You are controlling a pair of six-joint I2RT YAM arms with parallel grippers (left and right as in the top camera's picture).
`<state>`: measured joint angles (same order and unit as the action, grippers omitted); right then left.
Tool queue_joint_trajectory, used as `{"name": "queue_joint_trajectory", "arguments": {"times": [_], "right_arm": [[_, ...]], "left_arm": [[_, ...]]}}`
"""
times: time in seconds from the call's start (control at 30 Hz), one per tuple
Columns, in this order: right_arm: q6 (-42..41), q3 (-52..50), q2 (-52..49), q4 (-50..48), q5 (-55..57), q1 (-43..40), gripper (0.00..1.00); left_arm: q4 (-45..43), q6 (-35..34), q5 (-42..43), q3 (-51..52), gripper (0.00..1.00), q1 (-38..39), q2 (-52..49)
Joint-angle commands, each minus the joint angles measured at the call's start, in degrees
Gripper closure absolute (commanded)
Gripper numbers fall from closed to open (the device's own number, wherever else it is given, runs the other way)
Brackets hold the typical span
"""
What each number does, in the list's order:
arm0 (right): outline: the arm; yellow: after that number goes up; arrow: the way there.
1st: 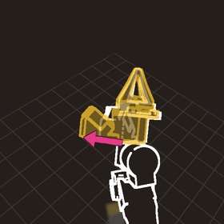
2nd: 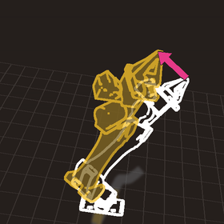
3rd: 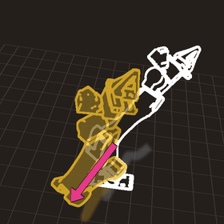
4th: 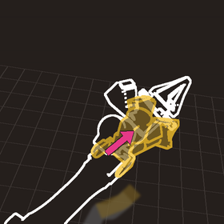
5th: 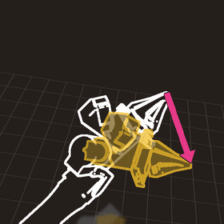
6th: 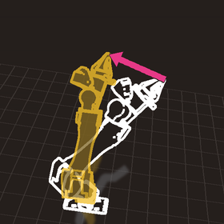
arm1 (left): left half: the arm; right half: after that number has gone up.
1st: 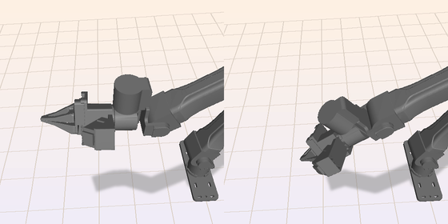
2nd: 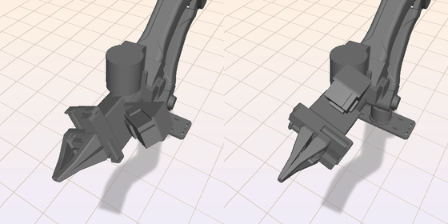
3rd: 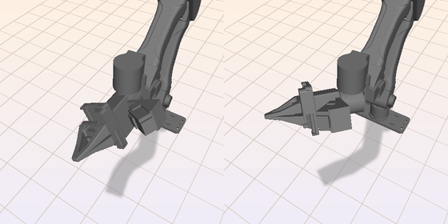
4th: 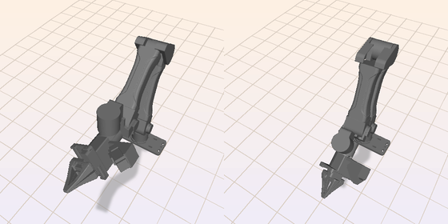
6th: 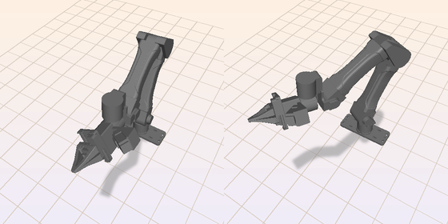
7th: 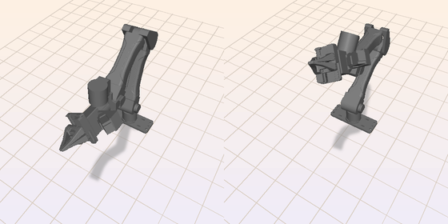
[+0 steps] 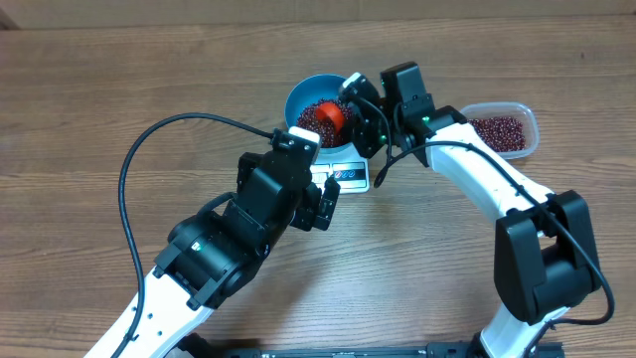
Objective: Scoop item into bowl and weigh 150g on scale
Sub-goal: 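Tilt the scoop with the right gripper to pour beans into the bowl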
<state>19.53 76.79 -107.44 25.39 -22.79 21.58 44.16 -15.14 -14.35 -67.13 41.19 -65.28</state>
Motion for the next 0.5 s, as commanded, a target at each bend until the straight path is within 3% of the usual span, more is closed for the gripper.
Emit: {"name": "queue_joint_trajectory", "arguments": {"times": [0.0, 0.47], "right_arm": [[0.04, 0.48, 0.00, -0.20, -6.75, 0.63, 0.96], [-5.55, 1.95, 0.04, -0.87, -9.55, -0.57, 0.96]], "left_arm": [[-0.20, -1.18, 0.04, -0.85, 0.01, -0.39, -0.28], [-0.20, -1.18, 0.04, -0.85, 0.01, -0.39, -0.31]]}}
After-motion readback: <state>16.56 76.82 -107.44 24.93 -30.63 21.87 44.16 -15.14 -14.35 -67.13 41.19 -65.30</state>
